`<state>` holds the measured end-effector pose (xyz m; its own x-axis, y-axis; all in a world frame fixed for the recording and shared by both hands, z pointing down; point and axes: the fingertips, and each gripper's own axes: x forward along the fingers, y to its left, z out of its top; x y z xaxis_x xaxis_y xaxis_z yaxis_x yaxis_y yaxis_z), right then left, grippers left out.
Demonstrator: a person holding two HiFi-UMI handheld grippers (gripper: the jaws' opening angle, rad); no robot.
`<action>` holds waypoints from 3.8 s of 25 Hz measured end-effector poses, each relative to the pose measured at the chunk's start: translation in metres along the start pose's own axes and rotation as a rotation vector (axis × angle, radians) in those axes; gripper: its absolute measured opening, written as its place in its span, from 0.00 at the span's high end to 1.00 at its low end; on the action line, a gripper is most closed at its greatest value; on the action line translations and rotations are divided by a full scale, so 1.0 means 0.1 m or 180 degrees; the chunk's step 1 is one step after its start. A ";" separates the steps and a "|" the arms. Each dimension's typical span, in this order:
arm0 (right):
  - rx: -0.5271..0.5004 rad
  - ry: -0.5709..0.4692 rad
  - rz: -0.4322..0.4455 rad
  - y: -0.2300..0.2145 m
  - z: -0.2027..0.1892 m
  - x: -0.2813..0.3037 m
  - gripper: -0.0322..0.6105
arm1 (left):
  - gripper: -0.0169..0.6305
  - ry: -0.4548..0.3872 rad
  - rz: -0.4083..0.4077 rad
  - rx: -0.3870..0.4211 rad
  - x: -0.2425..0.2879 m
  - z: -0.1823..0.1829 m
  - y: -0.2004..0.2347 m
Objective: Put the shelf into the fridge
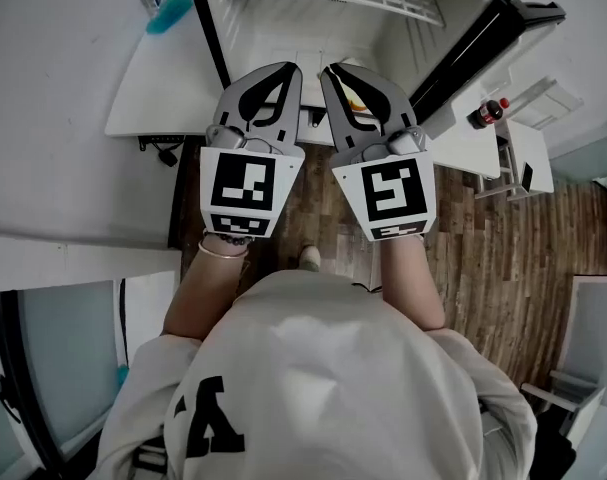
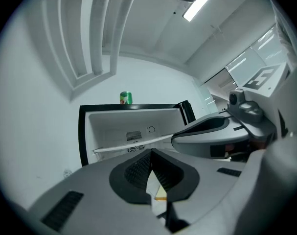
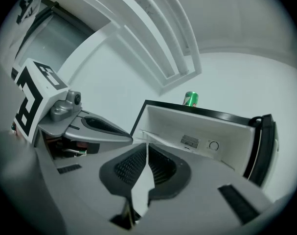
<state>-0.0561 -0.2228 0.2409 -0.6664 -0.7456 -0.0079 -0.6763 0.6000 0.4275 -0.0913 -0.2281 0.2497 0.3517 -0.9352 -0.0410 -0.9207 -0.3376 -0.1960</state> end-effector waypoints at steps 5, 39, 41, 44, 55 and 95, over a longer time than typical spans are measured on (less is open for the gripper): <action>-0.0001 -0.0022 -0.0095 0.25 0.20 -0.28 0.89 | 0.96 -0.0091 -0.0083 0.0003 -0.42 0.12 -0.11; 0.0031 -0.0035 -0.0384 1.28 0.62 -1.99 0.89 | 0.96 -0.0234 -0.0492 -0.0049 -2.12 0.42 -1.22; 0.0081 -0.0045 -0.0415 1.27 0.62 -2.18 0.89 | 0.96 -0.0222 -0.0488 -0.0091 -2.19 0.42 -1.38; 0.0113 -0.0043 -0.0477 1.23 0.58 -2.51 0.89 | 0.96 -0.0183 -0.0489 -0.0133 -2.31 0.41 -1.66; 0.0243 -0.0152 -0.0388 1.38 0.60 -3.57 0.89 | 0.96 -0.0166 -0.0332 -0.0265 -2.99 0.53 -2.50; 0.0370 -0.0425 -0.0461 1.48 0.77 -4.14 0.90 | 0.96 -0.0246 -0.0333 -0.0252 -3.37 0.62 -2.89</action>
<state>0.0955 0.1971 0.2384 -0.5902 -0.7859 -0.1844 -0.7943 0.5247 0.3063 0.0670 0.1908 0.2596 0.4555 -0.8846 -0.1003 -0.8878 -0.4429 -0.1255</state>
